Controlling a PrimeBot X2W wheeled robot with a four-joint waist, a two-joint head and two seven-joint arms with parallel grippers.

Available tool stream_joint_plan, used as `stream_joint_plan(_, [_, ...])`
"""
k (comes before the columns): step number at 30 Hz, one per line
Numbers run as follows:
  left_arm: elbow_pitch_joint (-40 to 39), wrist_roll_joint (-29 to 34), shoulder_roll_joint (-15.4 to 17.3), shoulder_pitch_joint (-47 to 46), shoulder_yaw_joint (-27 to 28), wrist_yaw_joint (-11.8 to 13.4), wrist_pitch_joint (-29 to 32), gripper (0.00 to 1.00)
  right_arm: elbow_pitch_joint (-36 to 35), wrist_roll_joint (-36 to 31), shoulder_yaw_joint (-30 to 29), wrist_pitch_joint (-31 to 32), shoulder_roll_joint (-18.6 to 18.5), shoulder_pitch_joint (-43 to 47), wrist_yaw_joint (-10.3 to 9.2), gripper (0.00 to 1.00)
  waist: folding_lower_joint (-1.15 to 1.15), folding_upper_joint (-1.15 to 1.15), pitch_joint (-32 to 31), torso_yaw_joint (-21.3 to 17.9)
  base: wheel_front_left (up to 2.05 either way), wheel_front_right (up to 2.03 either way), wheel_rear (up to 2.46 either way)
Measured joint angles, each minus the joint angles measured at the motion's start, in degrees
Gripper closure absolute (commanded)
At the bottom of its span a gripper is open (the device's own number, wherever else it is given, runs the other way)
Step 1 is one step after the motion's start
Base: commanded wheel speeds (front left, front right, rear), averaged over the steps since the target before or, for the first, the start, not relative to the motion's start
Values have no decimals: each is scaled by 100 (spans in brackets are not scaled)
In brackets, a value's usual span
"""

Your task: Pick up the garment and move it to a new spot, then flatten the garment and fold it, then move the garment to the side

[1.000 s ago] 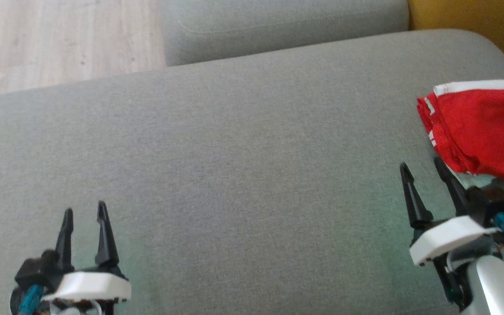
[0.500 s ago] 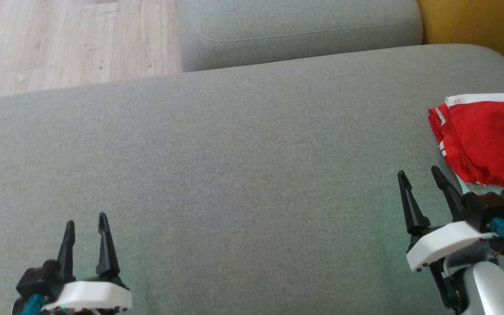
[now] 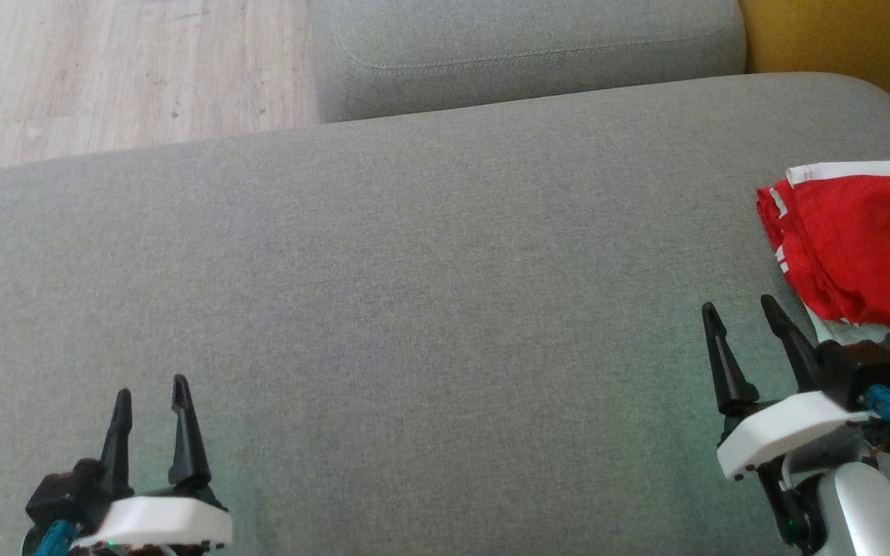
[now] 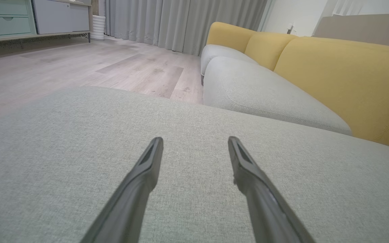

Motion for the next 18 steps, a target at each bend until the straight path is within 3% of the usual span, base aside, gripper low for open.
stream_joint_plan(5, [4, 0, 0, -2, 16, -48, 0, 0, 0, 0, 14, 0, 18, -1, 0, 0, 0, 0, 16, 3, 0, 0, 0])
stream_joint_plan(6, [30, 0, -5, -1, 15, -42, 5, 100, 29, -1, 20, -1, 19, 1, 1, 100, 0, 0, 17, 3, 0, 0, 0])
stream_joint_plan(11, [428, -7, -107, 160, 2, -41, 20, 100, 487, 7, 48, 1, 24, 229, 0, 100, 0, 0, 16, 5, 0, 0, 0])
stream_joint_plan(18, [458, -374, -131, 233, 14, -43, 159, 100, 541, 433, 21, 52, 53, 323, 0, 100, 0, 0, 5, 21, 0, 0, 0])
